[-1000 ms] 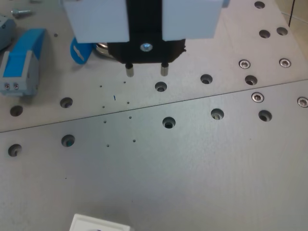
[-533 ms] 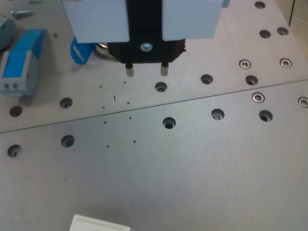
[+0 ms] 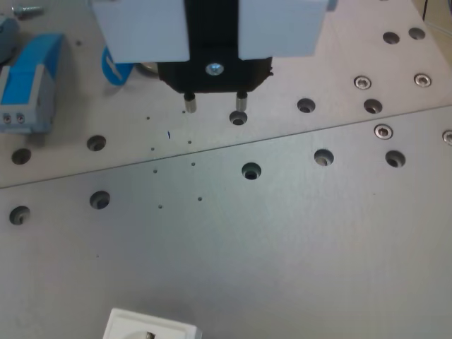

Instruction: Move above the white socket

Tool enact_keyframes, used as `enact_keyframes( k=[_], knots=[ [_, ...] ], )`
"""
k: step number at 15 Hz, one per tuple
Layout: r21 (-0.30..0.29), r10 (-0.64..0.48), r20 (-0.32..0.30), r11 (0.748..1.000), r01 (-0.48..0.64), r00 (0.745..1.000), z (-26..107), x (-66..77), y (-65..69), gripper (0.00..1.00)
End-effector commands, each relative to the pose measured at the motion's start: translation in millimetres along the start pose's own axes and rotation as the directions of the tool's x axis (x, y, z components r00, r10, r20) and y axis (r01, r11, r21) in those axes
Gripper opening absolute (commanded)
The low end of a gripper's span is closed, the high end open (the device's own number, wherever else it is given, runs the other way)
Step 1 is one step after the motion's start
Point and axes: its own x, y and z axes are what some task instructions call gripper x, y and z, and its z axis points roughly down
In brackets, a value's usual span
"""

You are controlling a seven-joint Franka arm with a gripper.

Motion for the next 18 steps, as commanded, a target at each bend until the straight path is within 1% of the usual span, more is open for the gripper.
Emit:
enact_keyframes(
  k=[1, 7, 18],
  knots=[
    [-0.007, 0.055, -0.041, 0.998, -0.055, 0.998, 11.4, 6.5, 4.9, 0.00],
    [-0.012, 0.093, -0.051, 0.996, -0.094, 0.994, 30.8, 14.6, 12.5, 0.00],
    [-0.022, 0.166, -0.064, 0.986, -0.168, 0.984, 73.7, 32.8, 28.6, 0.00]
  ],
)
